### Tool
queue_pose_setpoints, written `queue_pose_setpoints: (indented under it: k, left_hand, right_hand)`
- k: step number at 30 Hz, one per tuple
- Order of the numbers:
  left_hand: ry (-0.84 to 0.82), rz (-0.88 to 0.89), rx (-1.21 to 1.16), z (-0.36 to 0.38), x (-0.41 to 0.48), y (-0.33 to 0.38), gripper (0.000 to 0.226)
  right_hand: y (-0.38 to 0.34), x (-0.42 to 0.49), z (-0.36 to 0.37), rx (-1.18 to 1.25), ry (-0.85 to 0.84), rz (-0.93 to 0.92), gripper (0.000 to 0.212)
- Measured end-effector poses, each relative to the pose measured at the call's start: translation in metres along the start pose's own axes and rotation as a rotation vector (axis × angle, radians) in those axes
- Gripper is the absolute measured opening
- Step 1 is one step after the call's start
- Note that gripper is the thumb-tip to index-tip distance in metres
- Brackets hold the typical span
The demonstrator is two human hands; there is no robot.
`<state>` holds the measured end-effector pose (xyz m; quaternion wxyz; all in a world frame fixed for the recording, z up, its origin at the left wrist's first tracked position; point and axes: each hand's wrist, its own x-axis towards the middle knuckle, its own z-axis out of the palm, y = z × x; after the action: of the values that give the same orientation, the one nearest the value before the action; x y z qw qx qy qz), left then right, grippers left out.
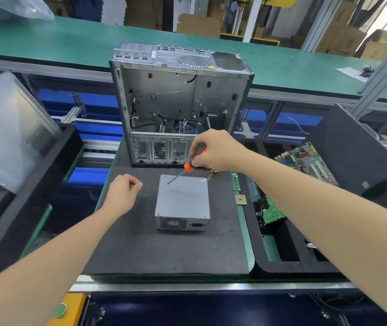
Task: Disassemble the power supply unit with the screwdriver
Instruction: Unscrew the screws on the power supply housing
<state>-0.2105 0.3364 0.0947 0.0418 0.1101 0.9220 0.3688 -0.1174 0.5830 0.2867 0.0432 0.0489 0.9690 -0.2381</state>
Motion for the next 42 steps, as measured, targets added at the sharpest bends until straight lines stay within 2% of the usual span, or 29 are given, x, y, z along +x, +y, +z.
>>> queue_pose_setpoints:
  k: [4,7,13,17,19,21,25,27,30,33,34,35,37,39,42]
  left_hand:
    - [-0.045,-0.079,0.047,0.002,-0.010,-0.038,0.016]
    - [-0.074,-0.089,0.073,0.012,-0.014,-0.052,0.014]
    - [-0.058,-0.080,0.086,0.020,-0.011,-0.061,0.013]
    - [-0.027,-0.042,0.062,0.016,-0.010,-0.063,0.008]
    - [-0.053,-0.026,0.058,0.011,-0.010,-0.063,0.010]
    - [-0.078,-0.016,0.080,0.007,-0.012,-0.059,0.012]
    - [-0.046,0.061,0.058,0.004,-0.021,-0.044,0.019]
    - [-0.157,0.157,-0.037,0.004,-0.023,-0.035,0.051]
    - [-0.540,0.221,-0.121,0.012,-0.021,-0.019,0.112]
    - [-0.760,0.170,-0.178,0.016,-0.015,-0.006,0.139]
    - [-0.809,0.160,-0.192,0.016,-0.013,-0.004,0.145]
    - [-0.853,0.155,-0.199,0.016,-0.010,-0.006,0.150]
    - [-0.894,0.154,-0.171,0.018,-0.006,-0.009,0.161]
    - [-0.845,0.151,-0.150,0.022,-0.005,-0.008,0.162]
    - [-0.746,0.175,-0.243,0.032,-0.006,-0.006,0.152]
  right_hand:
    - [0.014,0.020,0.041,0.717,0.045,0.371,0.010]
    - [0.026,0.025,0.067,1.106,0.037,0.568,0.020]
    - [0.047,0.022,0.099,1.432,0.052,0.707,0.006]
    - [0.061,0.017,0.107,1.607,-0.015,0.689,0.030]
    - [0.068,0.013,0.108,1.579,-0.104,0.675,0.025]
    - [0.076,0.009,0.108,1.424,-0.191,0.589,0.017]
    - [0.099,-0.005,0.105,1.274,-0.184,0.423,0.023]
    - [0.113,-0.014,0.106,1.110,-0.148,0.373,0.023]
    - [0.129,-0.031,0.114,0.736,-0.097,0.304,0.027]
    - [0.135,-0.041,0.125,0.618,-0.089,0.318,0.040]
    - [0.138,-0.042,0.130,0.612,-0.091,0.307,0.044]
    - [0.139,-0.043,0.134,0.652,-0.104,0.291,0.039]
    - [0.142,-0.044,0.142,0.857,-0.182,0.259,0.019]
    - [0.143,-0.044,0.149,1.018,-0.241,0.255,0.020]
    - [0.143,-0.042,0.157,1.096,-0.188,0.251,0.021]
